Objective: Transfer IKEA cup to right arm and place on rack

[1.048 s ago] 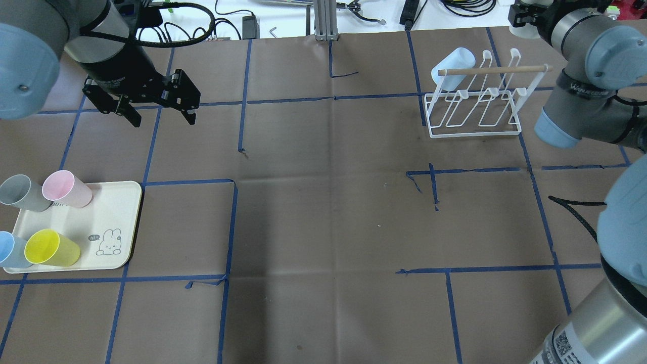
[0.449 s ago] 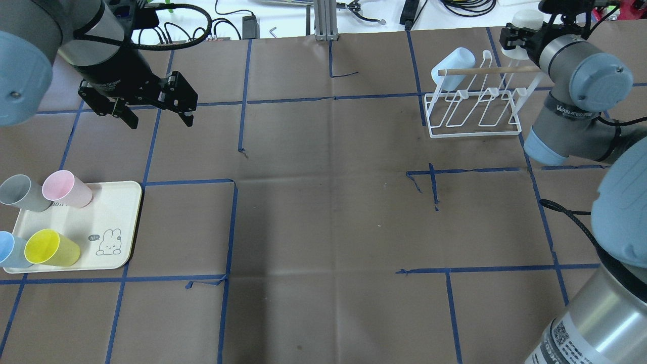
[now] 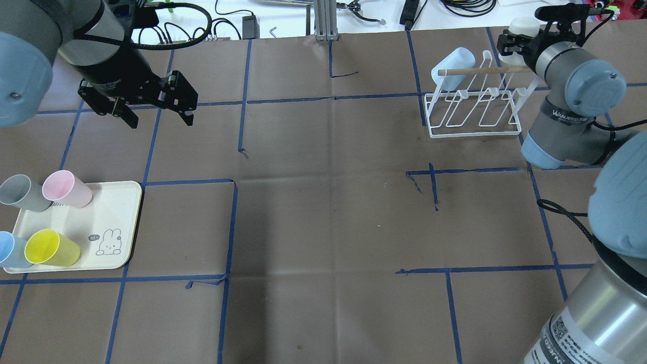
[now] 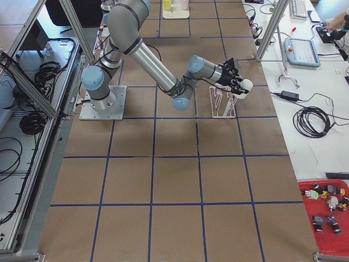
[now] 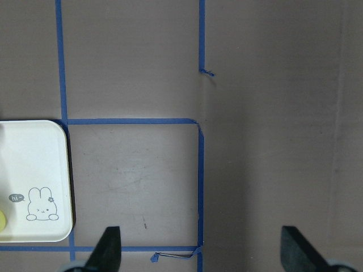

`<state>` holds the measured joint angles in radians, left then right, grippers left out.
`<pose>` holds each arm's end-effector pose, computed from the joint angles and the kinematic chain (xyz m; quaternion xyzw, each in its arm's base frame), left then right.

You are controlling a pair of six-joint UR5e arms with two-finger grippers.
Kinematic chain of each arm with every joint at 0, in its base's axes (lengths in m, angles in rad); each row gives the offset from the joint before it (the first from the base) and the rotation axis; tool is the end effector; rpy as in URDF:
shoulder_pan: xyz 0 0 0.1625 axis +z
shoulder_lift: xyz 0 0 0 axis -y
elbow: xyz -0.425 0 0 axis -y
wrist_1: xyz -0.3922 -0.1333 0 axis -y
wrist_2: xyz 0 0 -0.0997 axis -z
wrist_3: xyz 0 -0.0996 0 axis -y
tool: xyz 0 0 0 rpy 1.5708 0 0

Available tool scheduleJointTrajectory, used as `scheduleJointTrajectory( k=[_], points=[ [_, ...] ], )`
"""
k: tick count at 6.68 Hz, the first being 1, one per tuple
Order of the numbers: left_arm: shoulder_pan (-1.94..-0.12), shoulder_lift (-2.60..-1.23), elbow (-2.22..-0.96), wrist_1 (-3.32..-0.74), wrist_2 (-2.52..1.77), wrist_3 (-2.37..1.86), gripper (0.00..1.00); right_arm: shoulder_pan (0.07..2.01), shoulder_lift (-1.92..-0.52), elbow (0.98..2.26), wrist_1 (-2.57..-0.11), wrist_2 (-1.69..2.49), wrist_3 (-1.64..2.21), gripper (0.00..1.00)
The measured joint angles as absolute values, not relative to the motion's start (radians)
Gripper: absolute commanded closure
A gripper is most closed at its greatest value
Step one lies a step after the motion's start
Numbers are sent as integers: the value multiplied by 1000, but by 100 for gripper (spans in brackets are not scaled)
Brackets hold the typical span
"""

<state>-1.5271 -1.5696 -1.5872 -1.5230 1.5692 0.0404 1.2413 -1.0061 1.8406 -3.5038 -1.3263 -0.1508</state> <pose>-0.1117 -0.4999 0.4852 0.0016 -0.9999 0.0163 0.0001 -0.0524 -0.6397 0.2757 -0.0121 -0.8489 0.5280 0.0222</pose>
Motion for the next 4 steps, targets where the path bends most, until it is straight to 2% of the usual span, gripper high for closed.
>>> scheduleJointTrajectory(
  k=[4],
  points=[
    [-1528,-1575,-1586,-1511,1569,34,0,1244,-1047,1824,-3437,-1327,-125,0]
  ],
)
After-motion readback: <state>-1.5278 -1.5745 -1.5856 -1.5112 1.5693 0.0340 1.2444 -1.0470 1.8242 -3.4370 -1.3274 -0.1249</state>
